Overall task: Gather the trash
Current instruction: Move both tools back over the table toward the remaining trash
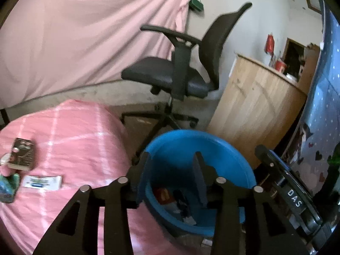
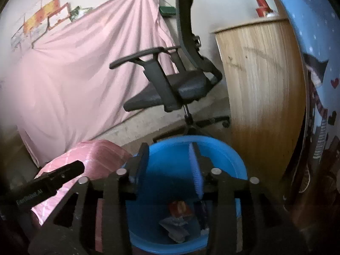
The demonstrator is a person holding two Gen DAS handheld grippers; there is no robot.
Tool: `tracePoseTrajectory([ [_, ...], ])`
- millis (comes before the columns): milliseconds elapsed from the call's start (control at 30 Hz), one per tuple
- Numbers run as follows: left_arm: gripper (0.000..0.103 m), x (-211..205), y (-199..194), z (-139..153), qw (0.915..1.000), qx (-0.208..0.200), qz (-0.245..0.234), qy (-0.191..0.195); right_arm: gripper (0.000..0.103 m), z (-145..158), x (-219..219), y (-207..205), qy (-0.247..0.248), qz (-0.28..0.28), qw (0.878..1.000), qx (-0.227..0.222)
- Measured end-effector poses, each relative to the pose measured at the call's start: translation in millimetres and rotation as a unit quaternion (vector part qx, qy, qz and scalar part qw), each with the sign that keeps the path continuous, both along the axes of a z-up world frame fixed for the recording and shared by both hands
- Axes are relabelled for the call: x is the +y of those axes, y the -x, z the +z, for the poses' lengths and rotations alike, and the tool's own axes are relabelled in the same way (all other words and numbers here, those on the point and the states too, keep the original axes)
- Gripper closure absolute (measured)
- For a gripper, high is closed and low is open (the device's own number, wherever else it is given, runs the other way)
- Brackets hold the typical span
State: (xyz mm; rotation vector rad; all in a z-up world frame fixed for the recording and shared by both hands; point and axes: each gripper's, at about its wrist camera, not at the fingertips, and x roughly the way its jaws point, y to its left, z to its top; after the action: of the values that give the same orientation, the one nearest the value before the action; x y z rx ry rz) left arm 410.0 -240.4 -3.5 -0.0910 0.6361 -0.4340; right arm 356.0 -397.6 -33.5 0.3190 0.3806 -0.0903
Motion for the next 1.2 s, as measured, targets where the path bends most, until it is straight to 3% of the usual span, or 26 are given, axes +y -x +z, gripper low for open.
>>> tracePoseTrajectory([
  [300,0.038,60.9,30.4,25.6,0.9946,-0.062,0.079,0.026,0.002,34.2,27.4,18.8,0.0,0.033,0.997,-0.076],
  [367,0.021,76.7,40.0,31.0,0.9906,-0.084,0.104,0.026,0.0,42.0,38.7,23.6,0.003,0.045,0.994,-0.097],
  [500,0.005,106.9,58.9,40.1,0.981,-0.126,0.145,0.029,0.0,52.5,59.7,28.9,0.012,0.066,0.99,-0.125],
  [867,0.003,181.4,99.2,46.3,0.9614,-0.177,0.21,0.022,0.0,66.5,117.6,38.6,0.04,0.141,0.972,-0.183],
  [1200,0.003,234.9,130.3,30.6,0.9475,-0.191,0.257,0.007,0.0,65.1,169.3,35.1,0.073,0.2,0.959,-0.186],
])
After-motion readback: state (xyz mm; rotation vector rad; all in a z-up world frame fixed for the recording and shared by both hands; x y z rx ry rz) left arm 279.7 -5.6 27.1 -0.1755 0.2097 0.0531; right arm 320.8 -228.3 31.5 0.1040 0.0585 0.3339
